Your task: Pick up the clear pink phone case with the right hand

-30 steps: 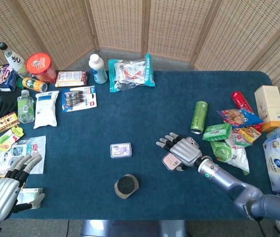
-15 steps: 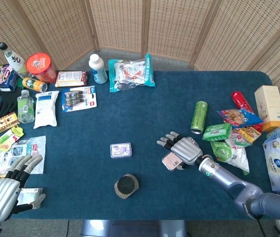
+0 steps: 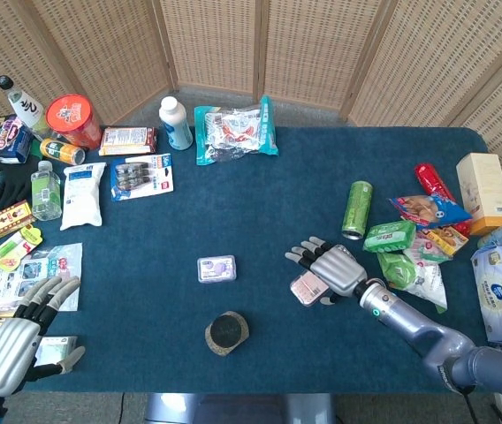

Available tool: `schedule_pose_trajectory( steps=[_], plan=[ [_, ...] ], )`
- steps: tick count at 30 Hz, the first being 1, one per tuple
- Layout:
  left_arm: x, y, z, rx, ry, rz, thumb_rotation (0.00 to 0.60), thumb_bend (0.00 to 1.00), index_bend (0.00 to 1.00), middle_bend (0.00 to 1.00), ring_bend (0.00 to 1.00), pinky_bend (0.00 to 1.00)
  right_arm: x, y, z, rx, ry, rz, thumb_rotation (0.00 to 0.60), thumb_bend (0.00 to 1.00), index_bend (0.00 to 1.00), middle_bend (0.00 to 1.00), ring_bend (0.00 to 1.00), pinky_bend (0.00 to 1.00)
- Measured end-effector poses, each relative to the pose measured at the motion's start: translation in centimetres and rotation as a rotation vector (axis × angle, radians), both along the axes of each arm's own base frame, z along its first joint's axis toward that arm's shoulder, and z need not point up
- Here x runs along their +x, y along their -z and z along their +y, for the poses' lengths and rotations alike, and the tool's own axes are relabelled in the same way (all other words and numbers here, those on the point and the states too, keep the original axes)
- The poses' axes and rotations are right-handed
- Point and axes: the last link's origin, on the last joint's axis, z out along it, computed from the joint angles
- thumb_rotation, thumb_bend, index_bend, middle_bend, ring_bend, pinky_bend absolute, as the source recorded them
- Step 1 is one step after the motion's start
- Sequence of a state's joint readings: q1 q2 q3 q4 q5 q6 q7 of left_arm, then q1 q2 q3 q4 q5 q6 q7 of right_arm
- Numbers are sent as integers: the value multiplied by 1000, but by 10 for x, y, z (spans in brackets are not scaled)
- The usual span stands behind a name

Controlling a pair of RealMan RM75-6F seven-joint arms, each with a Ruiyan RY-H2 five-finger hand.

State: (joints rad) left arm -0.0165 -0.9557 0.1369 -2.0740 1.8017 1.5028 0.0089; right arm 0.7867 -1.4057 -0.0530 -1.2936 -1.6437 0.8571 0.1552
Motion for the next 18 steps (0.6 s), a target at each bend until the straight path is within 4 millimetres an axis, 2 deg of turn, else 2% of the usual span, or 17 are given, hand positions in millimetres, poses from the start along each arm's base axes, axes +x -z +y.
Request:
schedule_pose_trajectory(
  steps=[10,18],
  plan=[
    [-4,-1,-1,9,-15,0,600,294,0,126,0,0,10,12,-6,28,-12,4,600,135,4,170,0,0],
    [-8,-3,-2,12,-23,-1,600,296,0,125,0,0,17,16,-11,33,-12,-3,600,144,72,238,19,0]
  ],
)
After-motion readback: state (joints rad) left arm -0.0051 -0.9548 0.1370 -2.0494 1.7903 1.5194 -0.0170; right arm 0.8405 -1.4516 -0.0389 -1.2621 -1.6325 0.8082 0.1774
